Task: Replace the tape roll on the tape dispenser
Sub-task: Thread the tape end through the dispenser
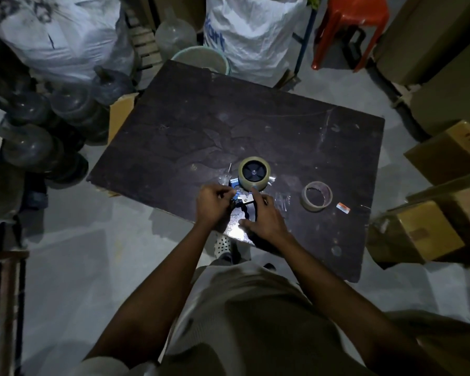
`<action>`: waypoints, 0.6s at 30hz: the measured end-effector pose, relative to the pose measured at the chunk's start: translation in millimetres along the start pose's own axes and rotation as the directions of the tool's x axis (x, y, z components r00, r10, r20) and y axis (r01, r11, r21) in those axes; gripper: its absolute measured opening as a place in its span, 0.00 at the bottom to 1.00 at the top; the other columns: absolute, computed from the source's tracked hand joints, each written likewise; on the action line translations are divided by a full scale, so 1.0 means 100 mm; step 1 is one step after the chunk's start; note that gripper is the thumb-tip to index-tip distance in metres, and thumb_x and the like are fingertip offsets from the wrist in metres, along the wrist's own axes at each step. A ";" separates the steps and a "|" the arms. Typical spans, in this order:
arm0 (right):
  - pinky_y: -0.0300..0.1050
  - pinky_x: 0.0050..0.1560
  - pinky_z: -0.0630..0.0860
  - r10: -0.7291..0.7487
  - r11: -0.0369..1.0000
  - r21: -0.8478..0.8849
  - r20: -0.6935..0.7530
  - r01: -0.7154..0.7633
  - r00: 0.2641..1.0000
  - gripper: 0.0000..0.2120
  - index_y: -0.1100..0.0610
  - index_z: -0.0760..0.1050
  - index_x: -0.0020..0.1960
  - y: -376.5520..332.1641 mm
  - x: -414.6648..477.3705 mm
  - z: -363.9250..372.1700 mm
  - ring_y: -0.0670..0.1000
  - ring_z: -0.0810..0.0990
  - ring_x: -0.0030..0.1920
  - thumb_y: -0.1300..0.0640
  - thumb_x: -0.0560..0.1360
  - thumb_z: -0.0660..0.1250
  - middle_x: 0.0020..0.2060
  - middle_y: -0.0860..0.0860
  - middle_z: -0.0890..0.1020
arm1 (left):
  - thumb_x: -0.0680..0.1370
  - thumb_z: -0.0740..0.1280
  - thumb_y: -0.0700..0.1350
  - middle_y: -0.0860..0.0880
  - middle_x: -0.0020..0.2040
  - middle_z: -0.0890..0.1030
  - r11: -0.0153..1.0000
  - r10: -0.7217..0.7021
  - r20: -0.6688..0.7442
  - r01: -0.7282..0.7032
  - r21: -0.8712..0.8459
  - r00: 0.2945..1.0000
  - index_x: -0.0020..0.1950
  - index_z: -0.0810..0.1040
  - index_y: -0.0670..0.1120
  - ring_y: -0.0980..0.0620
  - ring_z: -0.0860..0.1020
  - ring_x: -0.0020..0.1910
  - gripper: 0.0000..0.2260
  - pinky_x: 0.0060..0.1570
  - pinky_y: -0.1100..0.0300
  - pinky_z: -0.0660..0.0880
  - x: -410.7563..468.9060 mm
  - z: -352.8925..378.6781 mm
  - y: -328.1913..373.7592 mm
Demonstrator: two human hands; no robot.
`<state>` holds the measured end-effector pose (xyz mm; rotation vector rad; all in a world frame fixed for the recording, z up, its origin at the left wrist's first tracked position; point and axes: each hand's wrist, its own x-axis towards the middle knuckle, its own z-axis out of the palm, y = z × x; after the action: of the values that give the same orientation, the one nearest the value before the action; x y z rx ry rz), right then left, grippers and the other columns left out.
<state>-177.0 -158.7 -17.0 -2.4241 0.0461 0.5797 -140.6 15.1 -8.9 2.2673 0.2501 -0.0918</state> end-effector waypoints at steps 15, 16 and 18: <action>0.48 0.57 0.72 0.040 0.993 0.118 -0.155 -0.021 0.987 0.28 0.51 0.68 0.76 -0.08 0.22 -0.24 0.60 0.77 0.64 0.49 0.78 0.71 0.73 0.56 0.64 | 0.67 0.74 0.66 0.44 0.82 0.56 0.821 0.029 0.148 -0.108 0.561 0.989 0.58 0.85 0.58 0.39 0.51 0.80 0.23 0.74 0.43 0.53 0.60 0.28 0.17; 0.46 0.55 0.70 0.039 0.993 0.113 -0.155 -0.022 0.987 0.27 0.51 0.68 0.75 -0.09 0.23 -0.25 0.60 0.76 0.65 0.50 0.78 0.71 0.73 0.56 0.64 | 0.67 0.74 0.66 0.44 0.82 0.56 0.828 0.034 0.152 -0.112 0.549 0.988 0.58 0.85 0.58 0.39 0.51 0.80 0.23 0.74 0.43 0.54 0.61 0.29 0.17; 0.46 0.55 0.70 0.031 0.995 0.103 -0.166 -0.014 0.986 0.26 0.52 0.70 0.73 -0.10 0.27 -0.26 0.60 0.75 0.66 0.51 0.78 0.72 0.73 0.56 0.65 | 0.67 0.74 0.66 0.44 0.81 0.57 0.840 0.050 0.148 -0.122 0.529 0.988 0.57 0.85 0.57 0.39 0.52 0.79 0.22 0.74 0.43 0.54 0.62 0.29 0.16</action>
<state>-140.7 -163.4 -4.5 -2.3698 0.1701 0.3722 -76.3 -8.1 -25.5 2.8166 0.0512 -0.2927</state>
